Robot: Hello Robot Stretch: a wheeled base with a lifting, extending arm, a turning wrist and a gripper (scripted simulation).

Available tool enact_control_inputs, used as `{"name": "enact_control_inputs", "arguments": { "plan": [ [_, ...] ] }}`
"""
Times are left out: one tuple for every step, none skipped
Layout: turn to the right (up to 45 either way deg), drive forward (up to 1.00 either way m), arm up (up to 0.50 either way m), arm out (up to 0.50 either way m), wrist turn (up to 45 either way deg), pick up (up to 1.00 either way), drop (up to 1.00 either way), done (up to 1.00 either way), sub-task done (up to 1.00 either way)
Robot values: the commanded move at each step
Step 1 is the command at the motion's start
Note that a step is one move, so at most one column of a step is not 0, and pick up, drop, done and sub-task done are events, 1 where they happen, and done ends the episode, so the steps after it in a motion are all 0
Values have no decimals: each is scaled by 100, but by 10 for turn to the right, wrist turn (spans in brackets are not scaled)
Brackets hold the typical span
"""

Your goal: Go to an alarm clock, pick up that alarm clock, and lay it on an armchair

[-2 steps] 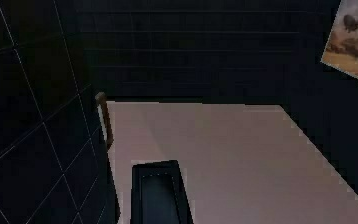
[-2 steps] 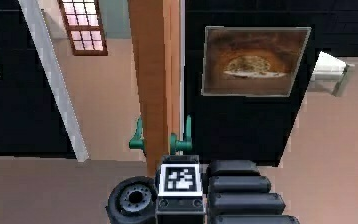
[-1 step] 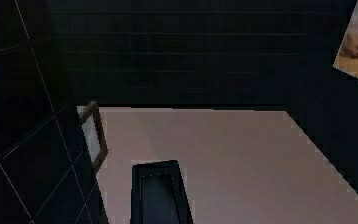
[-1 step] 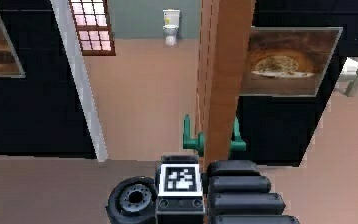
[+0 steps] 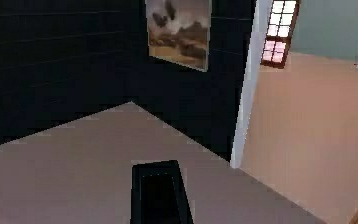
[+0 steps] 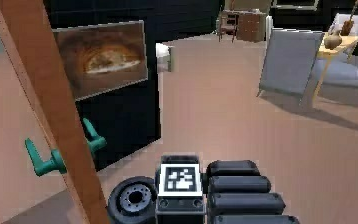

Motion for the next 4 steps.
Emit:
{"name": "enact_control_inputs", "arguments": {
  "plan": [
    [420,0,0,0,0,0,0,0,0],
    [30,0,0,0,0,0,0,0,0],
    [0,5,0,0,0,0,0,0,0],
    [-450,0,0,0,0,0,0,0,0]
  ]
}}
